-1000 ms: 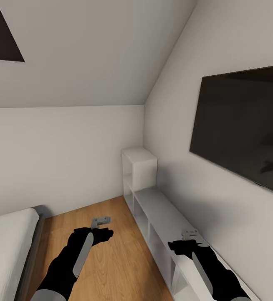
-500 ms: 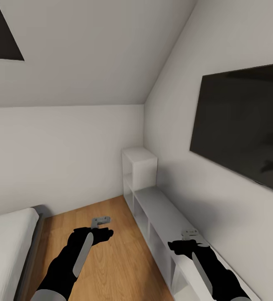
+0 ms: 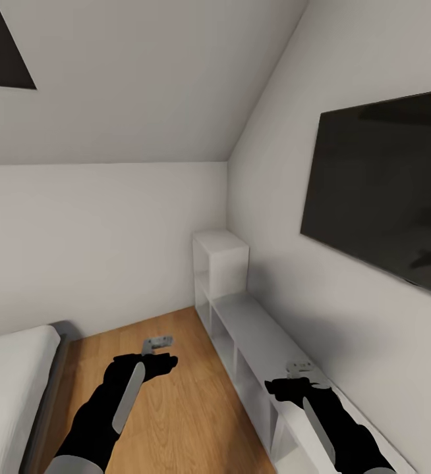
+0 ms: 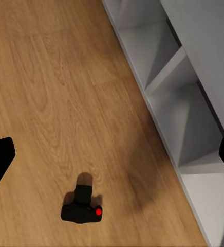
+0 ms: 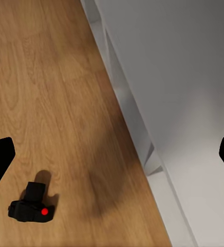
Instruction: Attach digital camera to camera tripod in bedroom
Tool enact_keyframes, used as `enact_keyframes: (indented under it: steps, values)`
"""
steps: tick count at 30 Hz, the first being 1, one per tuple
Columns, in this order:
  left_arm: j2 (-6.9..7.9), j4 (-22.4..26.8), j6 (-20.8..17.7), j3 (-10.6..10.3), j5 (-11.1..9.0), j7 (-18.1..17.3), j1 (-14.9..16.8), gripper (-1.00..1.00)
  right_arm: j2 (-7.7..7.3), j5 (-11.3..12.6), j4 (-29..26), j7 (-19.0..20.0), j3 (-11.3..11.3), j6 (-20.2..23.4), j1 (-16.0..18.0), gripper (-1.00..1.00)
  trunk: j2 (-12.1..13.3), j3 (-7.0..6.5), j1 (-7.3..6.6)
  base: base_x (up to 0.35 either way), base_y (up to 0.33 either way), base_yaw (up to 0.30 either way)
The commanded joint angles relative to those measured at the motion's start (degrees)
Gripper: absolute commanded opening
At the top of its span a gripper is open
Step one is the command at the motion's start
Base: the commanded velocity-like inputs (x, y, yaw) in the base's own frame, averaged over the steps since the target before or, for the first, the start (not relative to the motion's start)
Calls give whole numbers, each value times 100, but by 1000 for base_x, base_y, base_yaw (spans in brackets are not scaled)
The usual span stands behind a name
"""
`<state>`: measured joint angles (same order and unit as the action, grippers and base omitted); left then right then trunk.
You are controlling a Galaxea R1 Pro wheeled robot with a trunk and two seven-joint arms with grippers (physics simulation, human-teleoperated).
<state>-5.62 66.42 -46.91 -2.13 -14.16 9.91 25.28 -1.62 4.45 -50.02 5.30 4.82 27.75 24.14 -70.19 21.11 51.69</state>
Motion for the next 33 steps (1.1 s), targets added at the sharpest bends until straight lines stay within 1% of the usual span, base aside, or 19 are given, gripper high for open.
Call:
enact_keyframes:
  steps: [1,33]
  values:
    - [0,14,-22,-6,-64,53,4,100,-6,46,-8,-12,17,28,3,100,-46,26,23,0,0,0]
    - [-1,29,-29,-7,-78,47,4,100,-5,50,-8,-3,3,30,3,100,-1329,600,726,0,0,0]
